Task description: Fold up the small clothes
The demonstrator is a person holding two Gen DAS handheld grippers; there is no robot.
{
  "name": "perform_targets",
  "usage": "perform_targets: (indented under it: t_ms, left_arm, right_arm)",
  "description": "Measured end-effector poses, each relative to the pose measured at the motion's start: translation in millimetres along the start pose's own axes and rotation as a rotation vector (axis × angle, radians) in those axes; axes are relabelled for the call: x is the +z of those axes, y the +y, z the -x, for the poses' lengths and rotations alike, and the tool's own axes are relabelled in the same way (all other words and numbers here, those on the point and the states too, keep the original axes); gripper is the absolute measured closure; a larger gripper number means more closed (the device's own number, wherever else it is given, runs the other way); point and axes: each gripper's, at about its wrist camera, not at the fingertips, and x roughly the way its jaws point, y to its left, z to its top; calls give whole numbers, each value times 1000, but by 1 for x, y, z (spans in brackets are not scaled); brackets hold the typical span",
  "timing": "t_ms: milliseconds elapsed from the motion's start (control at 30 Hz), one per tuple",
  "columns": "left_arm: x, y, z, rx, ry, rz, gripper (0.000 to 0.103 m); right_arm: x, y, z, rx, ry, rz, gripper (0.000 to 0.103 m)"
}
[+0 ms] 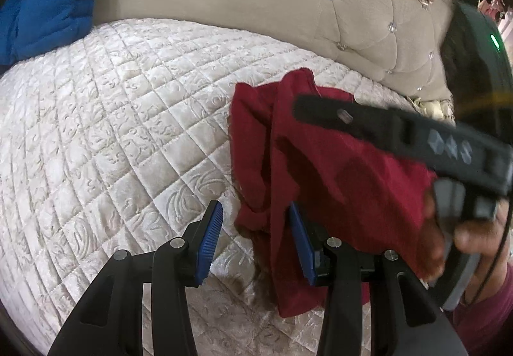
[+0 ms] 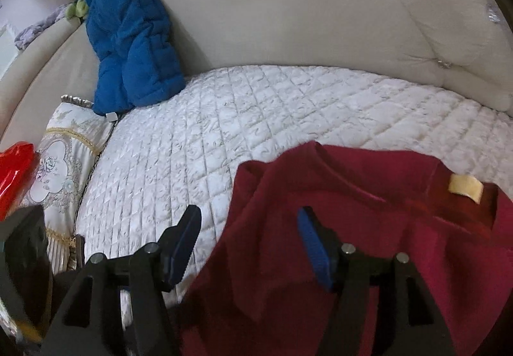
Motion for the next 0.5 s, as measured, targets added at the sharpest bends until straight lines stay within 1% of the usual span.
perform_targets:
  t_ms: [133, 300, 500]
  left_arm:
    - [0, 2, 1, -6, -5, 15, 81]
    - [0, 2, -3, 0, -1, 14, 81]
    - [2, 3, -9, -16, -1, 35, 81]
  right_arm:
    - [-11, -10, 13, -39, -5, -7, 37]
    - [-20, -21, 13, -51, 10, -31, 37]
    - [-33, -28, 27, -80, -23, -29, 37]
